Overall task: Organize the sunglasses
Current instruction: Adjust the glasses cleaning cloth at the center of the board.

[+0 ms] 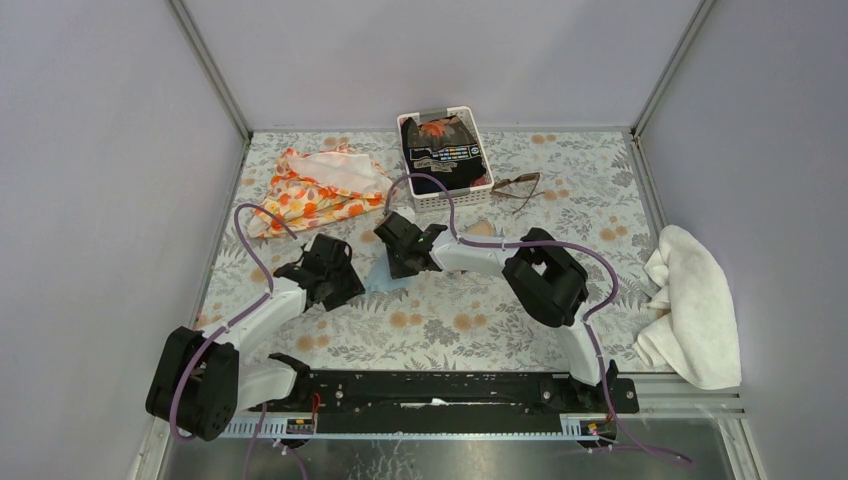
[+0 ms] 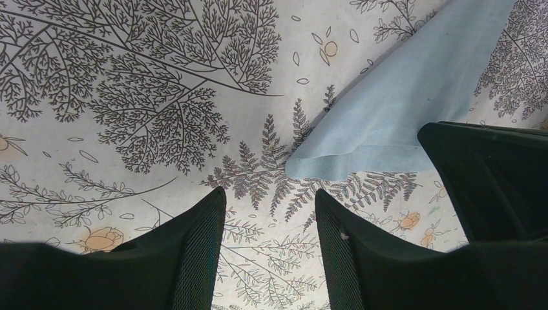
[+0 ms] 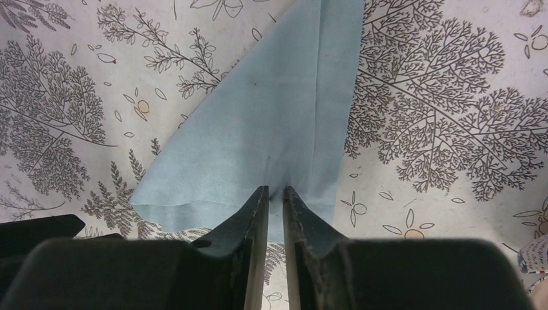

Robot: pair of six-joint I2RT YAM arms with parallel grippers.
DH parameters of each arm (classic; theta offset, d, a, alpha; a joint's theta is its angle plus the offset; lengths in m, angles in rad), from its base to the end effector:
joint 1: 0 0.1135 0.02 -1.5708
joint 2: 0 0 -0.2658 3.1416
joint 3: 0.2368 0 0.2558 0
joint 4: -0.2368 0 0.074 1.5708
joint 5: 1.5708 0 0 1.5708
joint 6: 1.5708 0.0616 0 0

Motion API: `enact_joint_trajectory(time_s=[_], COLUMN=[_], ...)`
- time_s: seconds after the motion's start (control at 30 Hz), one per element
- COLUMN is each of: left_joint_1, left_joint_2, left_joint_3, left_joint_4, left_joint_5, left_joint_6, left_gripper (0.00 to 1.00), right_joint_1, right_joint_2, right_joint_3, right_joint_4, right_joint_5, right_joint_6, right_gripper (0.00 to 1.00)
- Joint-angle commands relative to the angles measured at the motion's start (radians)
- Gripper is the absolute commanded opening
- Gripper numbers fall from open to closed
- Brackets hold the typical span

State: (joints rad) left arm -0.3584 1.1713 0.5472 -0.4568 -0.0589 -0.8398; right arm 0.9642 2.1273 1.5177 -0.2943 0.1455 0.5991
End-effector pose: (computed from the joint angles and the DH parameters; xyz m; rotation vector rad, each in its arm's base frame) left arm 0.2047 -0.0728 0.1422 -0.6598 2.6051 -0.3134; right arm 0.2822 0.3910 0.1400 -0.3960 2.4964 0.4858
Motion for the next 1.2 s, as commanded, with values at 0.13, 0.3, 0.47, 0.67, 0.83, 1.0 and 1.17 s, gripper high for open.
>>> enact_joint_trajectory(time_s=[0.13, 0.3, 0.47, 0.67, 0.83, 1.0, 1.17], left_joint_1=[0.009, 0.009, 0.009, 0.009, 0.009, 0.008, 0.007], left_joint_2=[-0.01, -0.007, 0.007, 0.046, 0.101, 0.127, 0.13], left_joint_3=[-0.006, -0.007, -0.016, -0.032, -0.036, -0.035, -0.035], left_joint_4=[0.02, 0.022, 0.047, 0.098, 0.146, 0.169, 0.17], left_joint_5=[-0.005, -0.002, 0.022, 0.04, 0.054, 0.054, 0.054], left_joint_6=[-0.008, -0.009, -0.007, -0.005, 0.001, -0.002, 0.001], left_gripper=[0.58, 0.59, 0.6, 0.59, 0.54, 0.44, 0.28], right_joint_1=[0.008, 0.008, 0.008, 0.008, 0.008, 0.004, 0.002], right_joint_2=[-0.01, -0.041, -0.067, -0.113, -0.14, -0.151, -0.153], right_joint_3=[0.025, 0.015, -0.015, -0.053, -0.062, -0.068, -0.071], right_joint_4=[0.004, 0.024, 0.053, 0.084, 0.089, 0.096, 0.102], right_joint_5=[-0.01, -0.027, -0.031, -0.018, -0.01, -0.013, -0.026], right_joint_6=[-0.005, -0.007, -0.003, 0.022, 0.024, 0.034, 0.04], right_gripper=[0.0, 0.0, 0.0, 0.0, 0.0, 0.0, 0.0])
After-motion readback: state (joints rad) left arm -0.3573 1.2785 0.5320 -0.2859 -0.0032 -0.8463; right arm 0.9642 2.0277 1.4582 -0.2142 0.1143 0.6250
